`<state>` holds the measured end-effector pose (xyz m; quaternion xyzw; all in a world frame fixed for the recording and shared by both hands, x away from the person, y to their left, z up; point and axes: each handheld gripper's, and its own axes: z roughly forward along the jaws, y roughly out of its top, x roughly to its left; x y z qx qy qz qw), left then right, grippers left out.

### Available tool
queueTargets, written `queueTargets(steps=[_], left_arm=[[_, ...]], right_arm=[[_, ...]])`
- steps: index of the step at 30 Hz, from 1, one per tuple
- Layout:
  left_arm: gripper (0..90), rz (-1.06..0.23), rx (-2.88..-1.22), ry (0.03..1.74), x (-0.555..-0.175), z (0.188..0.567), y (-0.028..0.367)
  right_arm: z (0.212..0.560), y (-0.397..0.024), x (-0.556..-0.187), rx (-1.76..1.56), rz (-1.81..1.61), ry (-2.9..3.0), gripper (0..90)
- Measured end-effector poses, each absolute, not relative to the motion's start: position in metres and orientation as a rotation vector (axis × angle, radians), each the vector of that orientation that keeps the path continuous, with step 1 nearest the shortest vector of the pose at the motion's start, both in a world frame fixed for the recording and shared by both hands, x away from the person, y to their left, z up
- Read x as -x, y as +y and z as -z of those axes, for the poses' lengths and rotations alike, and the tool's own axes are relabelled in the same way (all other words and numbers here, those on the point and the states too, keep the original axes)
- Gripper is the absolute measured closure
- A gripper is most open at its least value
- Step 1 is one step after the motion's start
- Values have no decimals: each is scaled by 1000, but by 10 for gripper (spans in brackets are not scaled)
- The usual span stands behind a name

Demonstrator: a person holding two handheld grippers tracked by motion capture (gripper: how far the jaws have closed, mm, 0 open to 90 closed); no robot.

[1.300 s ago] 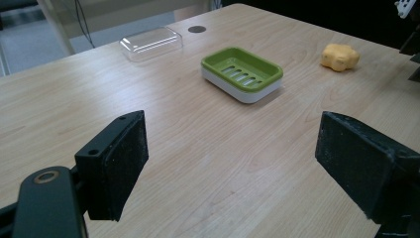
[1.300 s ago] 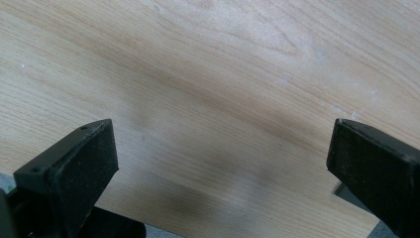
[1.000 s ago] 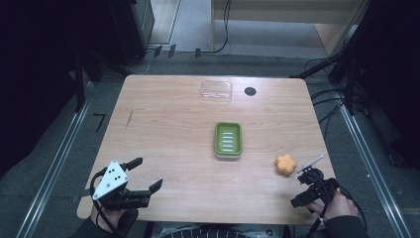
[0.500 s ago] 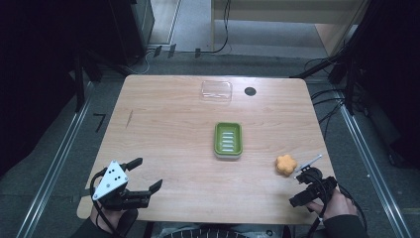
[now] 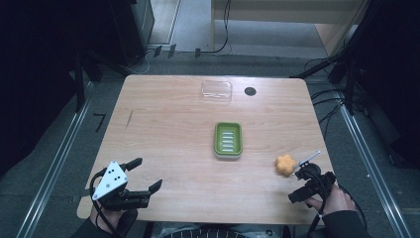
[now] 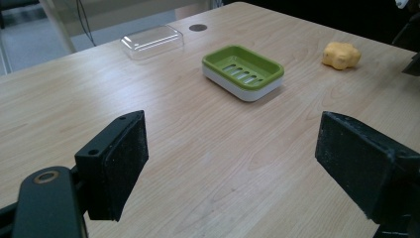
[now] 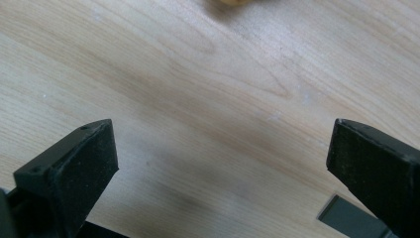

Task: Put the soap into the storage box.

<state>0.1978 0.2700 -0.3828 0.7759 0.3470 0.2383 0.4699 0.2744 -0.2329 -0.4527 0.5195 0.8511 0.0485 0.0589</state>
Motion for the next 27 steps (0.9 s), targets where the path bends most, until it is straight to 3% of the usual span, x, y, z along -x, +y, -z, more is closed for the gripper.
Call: queueTargets(steps=[27], left_arm=[[135, -584, -1910, 854, -198, 383, 270]], right_arm=[[439, -215, -302, -1509, -181, 2563, 0]])
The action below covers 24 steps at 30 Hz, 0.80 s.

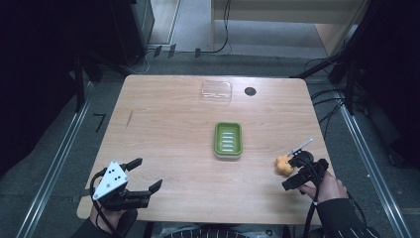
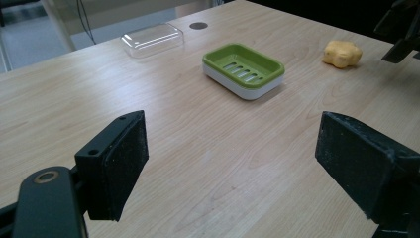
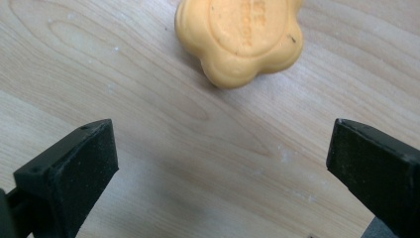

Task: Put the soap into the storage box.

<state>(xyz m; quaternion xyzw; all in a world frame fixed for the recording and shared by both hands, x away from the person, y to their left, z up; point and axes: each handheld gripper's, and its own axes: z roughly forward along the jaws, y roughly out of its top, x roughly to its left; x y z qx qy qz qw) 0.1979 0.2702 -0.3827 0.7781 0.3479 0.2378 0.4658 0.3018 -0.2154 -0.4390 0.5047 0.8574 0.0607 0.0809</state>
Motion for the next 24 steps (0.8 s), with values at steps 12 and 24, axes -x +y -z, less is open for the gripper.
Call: queueTargets(steps=[12, 24], left_arm=[[136, -584, -1908, 855, -198, 383, 270], [136, -585, -1909, 854, -198, 383, 270]], right_arm=[[437, -205, -315, -1485, -180, 2566, 0], [436, -203, -327, -1488, -182, 2570, 0]])
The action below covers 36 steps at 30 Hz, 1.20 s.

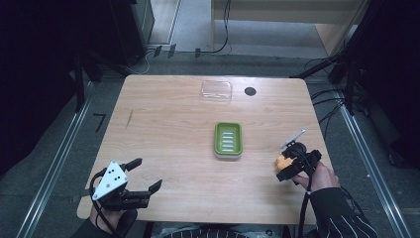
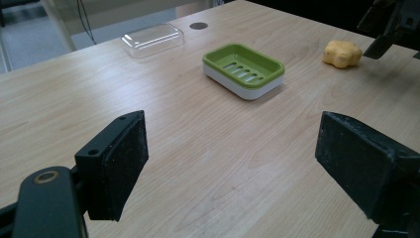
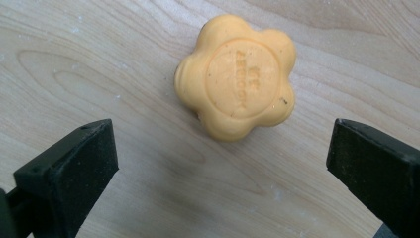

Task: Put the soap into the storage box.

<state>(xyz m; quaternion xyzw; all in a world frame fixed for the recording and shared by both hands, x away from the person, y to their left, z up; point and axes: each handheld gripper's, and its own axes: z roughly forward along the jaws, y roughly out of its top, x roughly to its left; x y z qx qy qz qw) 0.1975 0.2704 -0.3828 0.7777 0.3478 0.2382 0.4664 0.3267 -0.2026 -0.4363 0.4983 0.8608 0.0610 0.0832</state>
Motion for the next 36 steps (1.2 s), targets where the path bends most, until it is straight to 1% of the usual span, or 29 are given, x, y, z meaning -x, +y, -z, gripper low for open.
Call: queueTargets(steps=[18, 36], left_arm=[[135, -585, -1908, 853, -197, 383, 271], [136, -586, -1908, 854, -197, 383, 270]], right_arm=[[441, -199, -344, -1498, -185, 2584, 0], [455, -196, -367, -1519, -127, 2640, 0]])
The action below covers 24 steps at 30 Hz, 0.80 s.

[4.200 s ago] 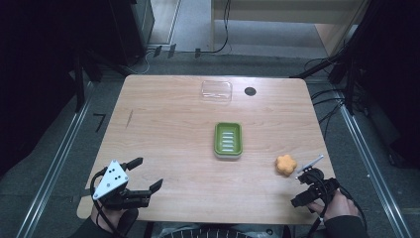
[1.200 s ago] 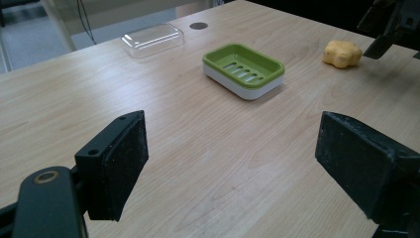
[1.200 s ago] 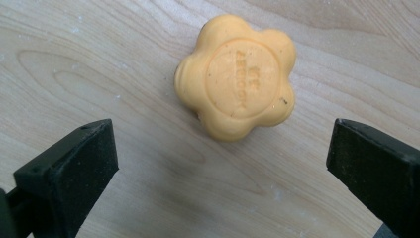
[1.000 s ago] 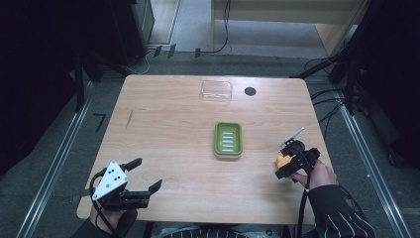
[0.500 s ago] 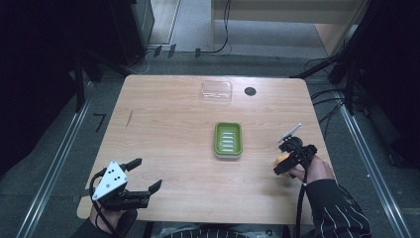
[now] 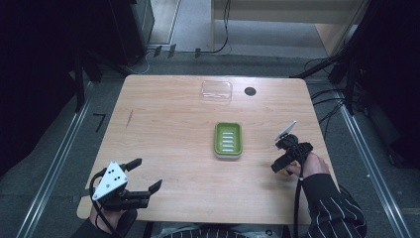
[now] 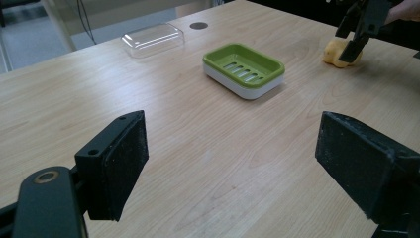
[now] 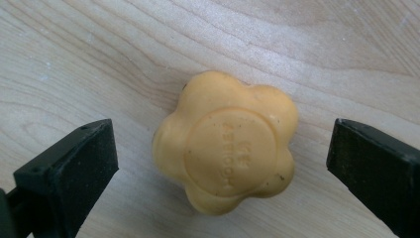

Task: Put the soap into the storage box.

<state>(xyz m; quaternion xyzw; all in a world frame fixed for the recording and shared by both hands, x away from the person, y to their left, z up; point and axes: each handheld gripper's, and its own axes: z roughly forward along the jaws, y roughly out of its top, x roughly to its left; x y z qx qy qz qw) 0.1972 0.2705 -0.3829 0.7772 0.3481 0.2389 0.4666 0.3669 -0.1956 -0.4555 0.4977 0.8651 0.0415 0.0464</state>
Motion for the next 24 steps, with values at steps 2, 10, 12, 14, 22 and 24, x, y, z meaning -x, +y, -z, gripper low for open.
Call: queueTargets(steps=[2, 10, 12, 14, 22, 24], left_arm=[[136, -585, -1907, 856, -197, 383, 271], [135, -586, -1908, 853, -197, 383, 271], [136, -586, -1908, 855, -197, 383, 271], [136, -586, -1909, 854, -197, 383, 271], [136, -586, -1909, 854, -197, 383, 270], [135, -584, -1910, 854, -197, 383, 270]], right_arm=[[456, -195, -368, -1525, -119, 2638, 0], [464, -195, -373, -1522, -95, 2663, 0], [465, -194, -374, -1525, -94, 2663, 0], [466, -194, -374, -1531, -86, 2666, 0], [468, -196, -374, -1539, -90, 2672, 99], [468, -196, -374, -1539, -93, 2675, 134]])
